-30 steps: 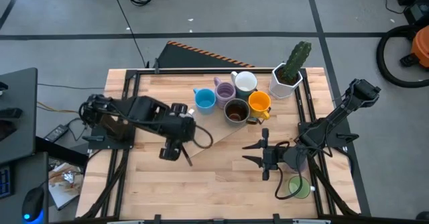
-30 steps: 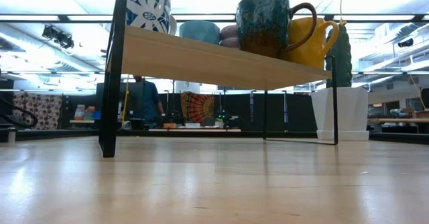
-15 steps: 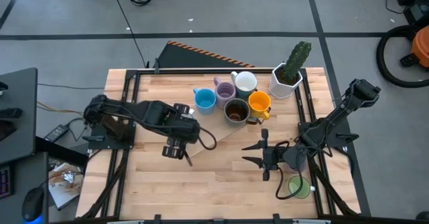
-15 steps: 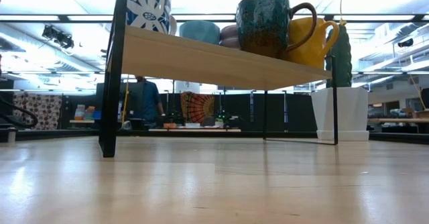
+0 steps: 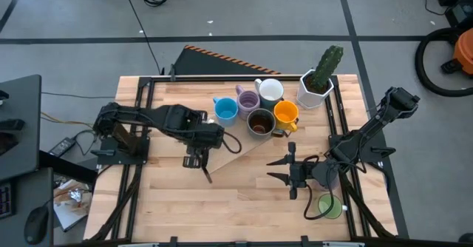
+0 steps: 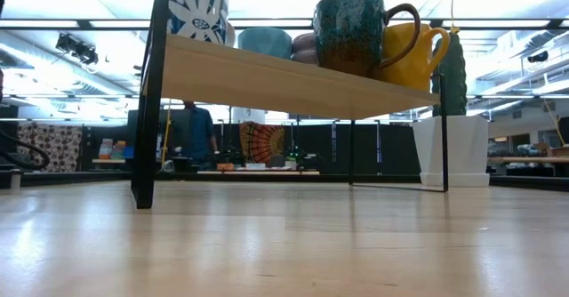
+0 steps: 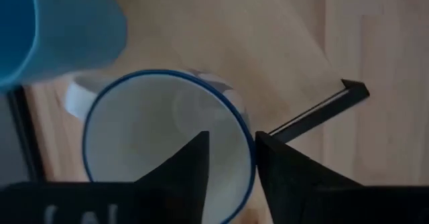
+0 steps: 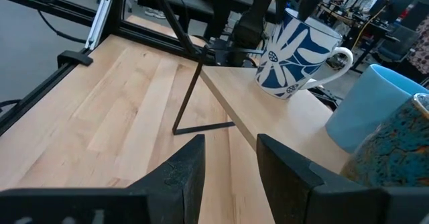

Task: Place coffee mugs
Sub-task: Put the white patterned mug on the shelf

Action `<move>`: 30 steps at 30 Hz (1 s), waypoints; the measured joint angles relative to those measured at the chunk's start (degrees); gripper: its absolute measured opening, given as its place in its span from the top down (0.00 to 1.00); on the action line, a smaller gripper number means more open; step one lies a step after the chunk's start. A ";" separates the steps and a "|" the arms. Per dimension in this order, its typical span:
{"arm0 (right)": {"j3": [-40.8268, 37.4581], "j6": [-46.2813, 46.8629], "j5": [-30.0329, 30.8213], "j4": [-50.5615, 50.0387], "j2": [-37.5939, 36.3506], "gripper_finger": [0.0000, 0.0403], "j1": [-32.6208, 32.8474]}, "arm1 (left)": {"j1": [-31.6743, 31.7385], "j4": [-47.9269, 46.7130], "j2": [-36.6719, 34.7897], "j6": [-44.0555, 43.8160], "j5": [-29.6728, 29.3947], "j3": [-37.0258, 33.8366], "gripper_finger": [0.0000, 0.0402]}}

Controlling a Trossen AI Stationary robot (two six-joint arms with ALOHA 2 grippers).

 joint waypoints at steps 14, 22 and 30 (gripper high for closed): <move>0.00 -0.06 0.02 0.07 0.00 0.65 0.00 | 3.40 0.06 0.35 -13.93 3.45 0.07 0.95; 0.00 -0.48 0.02 0.07 0.00 0.65 -0.02 | 5.74 0.86 0.33 -24.84 3.96 0.72 0.94; 0.00 -0.49 0.02 0.07 0.00 0.65 -0.02 | 8.07 0.08 0.33 -30.11 2.57 0.72 0.94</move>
